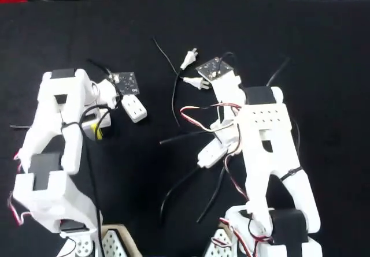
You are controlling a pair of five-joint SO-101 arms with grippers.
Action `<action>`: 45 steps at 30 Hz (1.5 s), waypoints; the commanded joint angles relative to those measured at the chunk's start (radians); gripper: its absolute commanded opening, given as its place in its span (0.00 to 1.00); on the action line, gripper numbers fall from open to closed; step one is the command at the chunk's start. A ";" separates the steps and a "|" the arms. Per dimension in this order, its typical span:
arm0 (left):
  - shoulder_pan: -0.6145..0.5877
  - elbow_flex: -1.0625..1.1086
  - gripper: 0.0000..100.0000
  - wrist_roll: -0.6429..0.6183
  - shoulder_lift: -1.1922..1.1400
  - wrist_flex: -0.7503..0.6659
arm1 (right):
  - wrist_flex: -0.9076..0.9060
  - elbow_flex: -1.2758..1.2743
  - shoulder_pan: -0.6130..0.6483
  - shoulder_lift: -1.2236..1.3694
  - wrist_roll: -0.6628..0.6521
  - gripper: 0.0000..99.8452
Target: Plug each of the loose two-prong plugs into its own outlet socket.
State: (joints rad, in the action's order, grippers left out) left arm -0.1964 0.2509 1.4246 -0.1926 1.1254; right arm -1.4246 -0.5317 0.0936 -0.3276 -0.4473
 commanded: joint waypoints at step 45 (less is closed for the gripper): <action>-0.004 -0.280 0.24 -0.066 -0.212 0.044 | 0.028 -0.013 0.014 -0.033 -0.002 0.04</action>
State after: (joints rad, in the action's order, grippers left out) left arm -0.1887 0.0806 1.3709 -0.3675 1.1377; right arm -1.4093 -0.5562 0.0936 -0.3276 -0.4473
